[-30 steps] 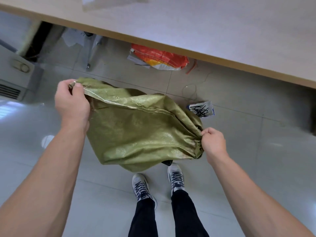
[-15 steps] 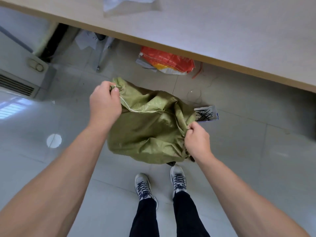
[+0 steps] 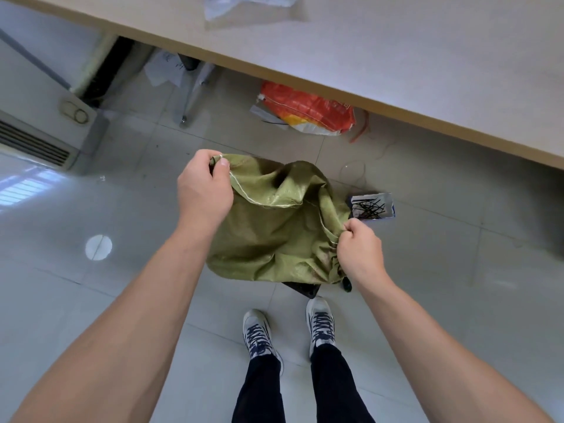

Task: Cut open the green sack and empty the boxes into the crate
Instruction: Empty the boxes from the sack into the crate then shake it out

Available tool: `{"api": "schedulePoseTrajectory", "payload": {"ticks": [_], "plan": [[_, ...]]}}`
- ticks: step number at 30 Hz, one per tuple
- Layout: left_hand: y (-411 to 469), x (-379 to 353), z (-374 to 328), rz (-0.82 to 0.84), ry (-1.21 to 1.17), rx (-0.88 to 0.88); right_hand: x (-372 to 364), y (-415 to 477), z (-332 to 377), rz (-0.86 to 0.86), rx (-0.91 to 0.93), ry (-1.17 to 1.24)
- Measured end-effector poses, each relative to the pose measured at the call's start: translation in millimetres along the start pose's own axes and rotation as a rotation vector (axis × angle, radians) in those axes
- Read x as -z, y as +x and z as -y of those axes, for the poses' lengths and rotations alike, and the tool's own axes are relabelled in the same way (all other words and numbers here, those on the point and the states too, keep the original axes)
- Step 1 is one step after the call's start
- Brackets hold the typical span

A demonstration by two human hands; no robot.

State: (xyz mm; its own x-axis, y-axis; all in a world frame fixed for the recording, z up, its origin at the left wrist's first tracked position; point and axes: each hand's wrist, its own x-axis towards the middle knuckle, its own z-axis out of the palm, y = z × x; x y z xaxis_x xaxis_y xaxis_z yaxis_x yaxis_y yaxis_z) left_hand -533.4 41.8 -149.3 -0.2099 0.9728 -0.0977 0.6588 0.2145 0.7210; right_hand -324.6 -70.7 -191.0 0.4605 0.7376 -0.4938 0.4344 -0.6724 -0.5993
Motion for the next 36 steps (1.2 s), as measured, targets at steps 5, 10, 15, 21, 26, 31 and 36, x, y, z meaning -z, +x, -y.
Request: {"api": "schedulePoseTrajectory", "payload": {"ticks": [5, 10, 15, 21, 26, 31, 36], "plan": [[-8.7, 10.3, -9.0, 0.005, -0.058, 0.006, 11.5, -8.7, 15.0, -0.024, 0.069, 0.048], [-22.4, 22.7, -15.7, 0.026, -0.091, 0.084, 18.3, -27.3, 37.2, 0.122, 0.137, 0.062], [-30.8, 36.7, -21.5, 0.066, -0.087, 0.135, 19.9, -40.7, 54.4, 0.175, 0.040, 0.063], [-31.5, 61.1, -25.3, -0.007, -0.133, 0.166, 40.4, -55.3, 60.8, 0.124, 0.032, -0.004], [-41.1, 80.6, -38.8, -0.006, -0.117, 0.209, 54.2, -74.7, 71.9, 0.214, -0.011, -0.022], [-55.9, 89.3, -52.5, 0.086, -0.067, 0.181, 63.5, -84.0, 84.7, 0.171, -0.005, 0.049], [-64.1, 93.1, -69.3, 0.068, -0.089, 0.141, 63.8, -93.3, 99.5, 0.111, 0.124, 0.043]]}}
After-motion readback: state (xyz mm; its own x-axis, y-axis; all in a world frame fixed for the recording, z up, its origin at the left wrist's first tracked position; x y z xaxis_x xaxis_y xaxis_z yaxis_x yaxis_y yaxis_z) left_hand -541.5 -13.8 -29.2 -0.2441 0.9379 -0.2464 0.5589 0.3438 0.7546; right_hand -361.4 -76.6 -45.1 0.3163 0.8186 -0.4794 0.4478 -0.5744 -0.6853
